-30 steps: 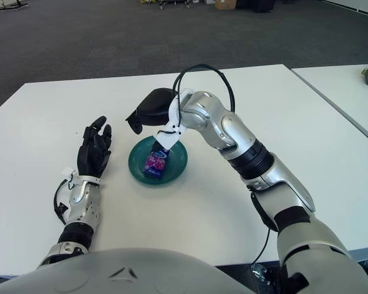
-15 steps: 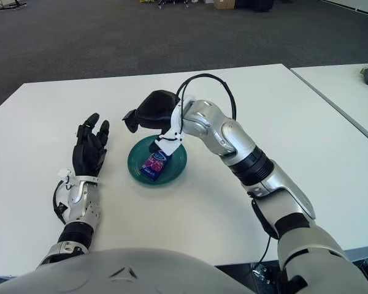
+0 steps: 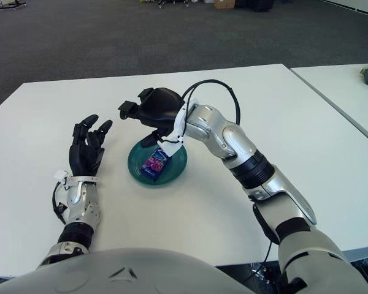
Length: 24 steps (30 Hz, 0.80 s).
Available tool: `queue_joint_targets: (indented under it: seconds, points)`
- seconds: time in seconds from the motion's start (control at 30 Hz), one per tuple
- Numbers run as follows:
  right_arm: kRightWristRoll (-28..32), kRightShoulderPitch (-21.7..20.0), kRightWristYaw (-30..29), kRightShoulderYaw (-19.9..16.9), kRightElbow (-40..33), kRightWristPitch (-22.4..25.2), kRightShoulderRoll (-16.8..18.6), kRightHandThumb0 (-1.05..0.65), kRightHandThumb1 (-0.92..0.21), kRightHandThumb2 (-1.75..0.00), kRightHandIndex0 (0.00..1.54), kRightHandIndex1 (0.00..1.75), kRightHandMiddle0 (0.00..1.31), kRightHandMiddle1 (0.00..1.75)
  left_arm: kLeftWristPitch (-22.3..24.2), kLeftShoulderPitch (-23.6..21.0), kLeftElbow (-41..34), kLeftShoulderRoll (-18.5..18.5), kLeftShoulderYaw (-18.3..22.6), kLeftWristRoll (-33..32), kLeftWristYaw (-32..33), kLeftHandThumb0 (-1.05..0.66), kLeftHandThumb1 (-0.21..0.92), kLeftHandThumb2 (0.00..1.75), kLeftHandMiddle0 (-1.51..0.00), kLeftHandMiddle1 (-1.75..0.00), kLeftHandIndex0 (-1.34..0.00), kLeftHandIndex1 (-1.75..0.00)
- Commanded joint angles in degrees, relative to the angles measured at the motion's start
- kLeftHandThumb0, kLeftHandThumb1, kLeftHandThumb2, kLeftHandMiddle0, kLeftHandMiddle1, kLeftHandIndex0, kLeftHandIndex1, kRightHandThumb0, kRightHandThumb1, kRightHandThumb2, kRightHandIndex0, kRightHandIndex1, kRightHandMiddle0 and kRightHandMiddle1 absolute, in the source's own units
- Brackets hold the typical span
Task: Put the gum into the plate.
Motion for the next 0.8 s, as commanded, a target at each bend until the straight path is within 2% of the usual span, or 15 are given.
queue_joint_targets:
  seconds: [0.0, 0.07, 0.17, 0.23, 0.3, 0.4, 0.43, 0.47, 0.57, 0.67, 0.77]
  points:
    - [3.3, 3.9, -6.0, -5.3, 3.3, -0.6, -1.3, -1.00, -0.92, -1.02, 0.27, 0.12, 0.00, 0.64, 1.6, 8.0, 2.9, -8.9, -1.8, -1.3, -1.7, -0.72, 0.92, 0.73, -0.37, -0.21, -0.08, -0.96]
    - [4.1, 4.9, -7.6, -6.0, 4.6, -0.8, -0.8, -1.01, -0.92, -1.00, 0.26, 0.08, 0.00, 0.61, 2.1, 8.2, 2.9, -8.3, -1.9, -1.4, -1.7, -0.73, 0.92, 0.76, -0.35, -0.16, -0.05, -0.93]
    - [9.6, 5.2, -12.0, -8.9, 13.7, -0.5, 2.6, -1.01, -0.92, -0.96, 0.23, 0.05, 0.00, 0.56, 4.2, 4.8, 7.9, -6.0, 0.5, -1.8, -0.9, -0.77, 0.92, 0.79, -0.32, -0.11, -0.02, -0.89]
    - [15.4, 6.1, -13.6, -11.5, 17.3, -1.3, 4.5, -1.00, -0.92, -0.93, 0.21, 0.03, 0.00, 0.50, 4.8, 3.1, 11.3, -5.0, 2.2, -2.0, -0.9, -0.79, 0.92, 0.79, -0.31, -0.08, -0.01, -0.88]
    - [22.3, 7.6, -14.7, -14.7, 21.6, -3.2, 6.7, -0.99, -0.92, -0.91, 0.18, 0.02, 0.00, 0.44, 5.2, 3.9, 10.0, -4.9, 2.2, -1.2, -0.4, -0.80, 0.92, 0.79, -0.30, -0.07, -0.02, -0.88]
    - [33.4, 8.0, -15.7, -20.4, 36.1, -9.3, 11.8, -0.98, -0.92, -0.89, 0.15, 0.01, 0.00, 0.37, 5.9, 4.6, 8.9, -4.2, 2.2, -0.2, -0.4, -0.80, 0.92, 0.78, -0.31, -0.07, -0.04, -0.89]
    - [35.2, 7.8, -16.0, -21.4, 39.4, -10.7, 13.1, -0.97, -0.92, -0.89, 0.14, 0.00, 0.00, 0.35, 6.1, 4.8, 8.7, -3.9, 2.3, -0.1, -0.5, -0.80, 0.92, 0.78, -0.31, -0.06, -0.05, -0.89]
    - [38.5, 7.8, -16.9, -23.4, 41.7, -11.3, 16.1, -0.97, -0.92, -0.88, 0.13, 0.00, 0.00, 0.35, 6.1, 5.1, 8.2, -3.7, 2.1, 0.6, -0.2, -0.80, 0.92, 0.78, -0.32, -0.06, -0.06, -0.90]
    - [46.4, 8.5, -20.2, -27.8, 43.7, -12.8, 24.4, -0.93, -0.92, -0.82, 0.13, 0.00, 0.00, 0.35, 6.1, 5.8, 7.5, -2.9, 1.8, 2.2, 0.7, -0.80, 0.92, 0.79, -0.32, -0.06, -0.08, -0.91]
    - [50.6, 11.9, -21.6, -30.7, 44.6, -17.4, 27.5, -0.90, -0.92, -0.76, 0.14, 0.01, 0.00, 0.40, 5.8, 5.9, 7.4, -2.0, 1.9, 3.8, 1.8, -0.81, 0.92, 0.80, -0.32, -0.05, -0.08, -0.91]
    - [52.0, 13.3, -22.0, -31.9, 45.9, -19.7, 29.1, -0.85, -0.92, -0.73, 0.15, 0.01, 0.00, 0.45, 5.6, 6.2, 6.9, -1.5, 1.9, 4.9, 2.5, -0.82, 0.92, 0.80, -0.31, -0.05, -0.07, -0.90]
